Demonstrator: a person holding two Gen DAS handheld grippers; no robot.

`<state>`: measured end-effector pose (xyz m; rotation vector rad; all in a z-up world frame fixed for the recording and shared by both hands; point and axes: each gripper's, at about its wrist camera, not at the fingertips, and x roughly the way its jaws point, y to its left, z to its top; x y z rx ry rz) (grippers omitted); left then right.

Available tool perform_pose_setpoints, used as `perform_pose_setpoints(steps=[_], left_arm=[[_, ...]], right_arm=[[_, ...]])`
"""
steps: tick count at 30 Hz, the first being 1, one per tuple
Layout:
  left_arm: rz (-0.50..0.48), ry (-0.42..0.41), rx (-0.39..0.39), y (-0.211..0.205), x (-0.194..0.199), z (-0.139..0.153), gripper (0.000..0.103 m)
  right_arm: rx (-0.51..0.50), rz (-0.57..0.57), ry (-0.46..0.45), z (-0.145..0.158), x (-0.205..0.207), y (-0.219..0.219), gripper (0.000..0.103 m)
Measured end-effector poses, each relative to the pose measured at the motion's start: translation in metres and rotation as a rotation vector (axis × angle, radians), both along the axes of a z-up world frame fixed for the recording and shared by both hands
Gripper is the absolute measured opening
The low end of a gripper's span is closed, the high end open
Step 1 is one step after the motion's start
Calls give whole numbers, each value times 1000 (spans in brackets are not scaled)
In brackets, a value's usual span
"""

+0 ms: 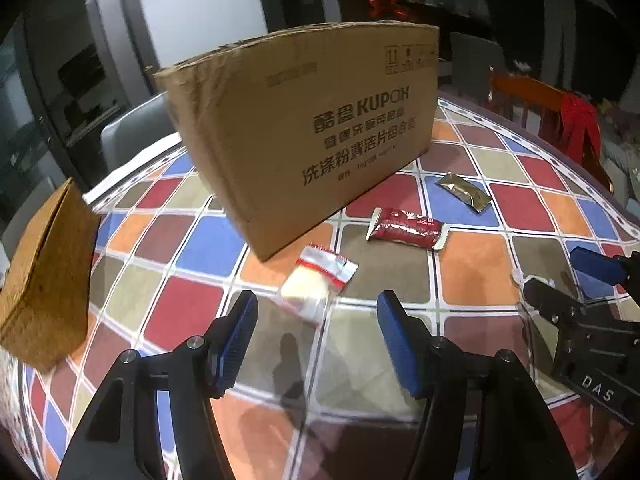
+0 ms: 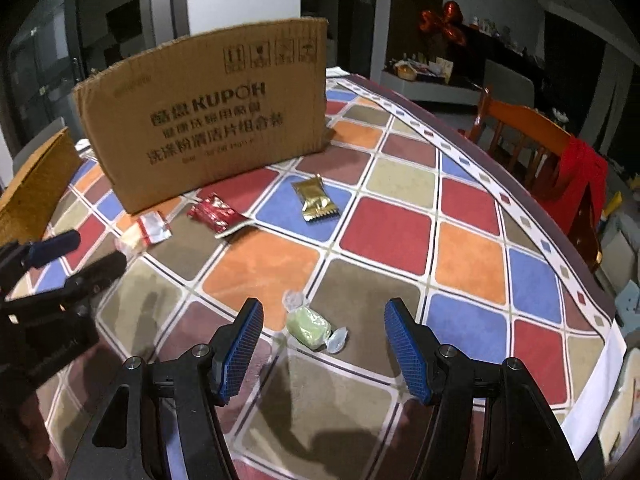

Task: Organize snacks
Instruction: 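Lower both tools toward the clear packet and the green candy, then grasp the clear packet with the left tool while the right tool grasps the green candy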

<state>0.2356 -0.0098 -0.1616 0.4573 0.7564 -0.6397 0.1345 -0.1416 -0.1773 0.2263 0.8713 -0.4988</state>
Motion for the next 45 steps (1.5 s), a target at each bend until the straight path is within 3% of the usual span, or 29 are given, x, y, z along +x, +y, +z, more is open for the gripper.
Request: perform_pose_setpoints(steps=[11,16,19,21,24,27,31,32,33,45], left_arm=[[-92,-26,24,-13,17,-9,61],[-111,-2,36,-14,21,-21,54],[-118,12,43,-15,18,-28,46],[-121,4,40,-15,16,-28,40],[-107,-16,47,-16,13,-28,28],[-107,-18,41,-19,9,-26,18],[-92,-41,53,-22,3,-27,13],[-89,-40,49,-22,2,-26,4],[-82,-31,45,-21,2,-26,2],[-33,-63,40,-21,-1,-19,3]], right_arm=[[26,-42,36,-15,5,-8,64],[36,-29,38,-18,7,-10,57],[44,-23,25,-18,7,-9,51],[45,-17,16,-18,8,-9,38],[53,-11,3,-17,8,-8,25],[59,-6,-4,-17,8,-9,25],[73,4,-11,-16,9,-10,25],[77,5,-13,-16,9,-10,24],[80,8,-14,-16,9,-10,24],[91,24,-34,-10,8,-15,24]])
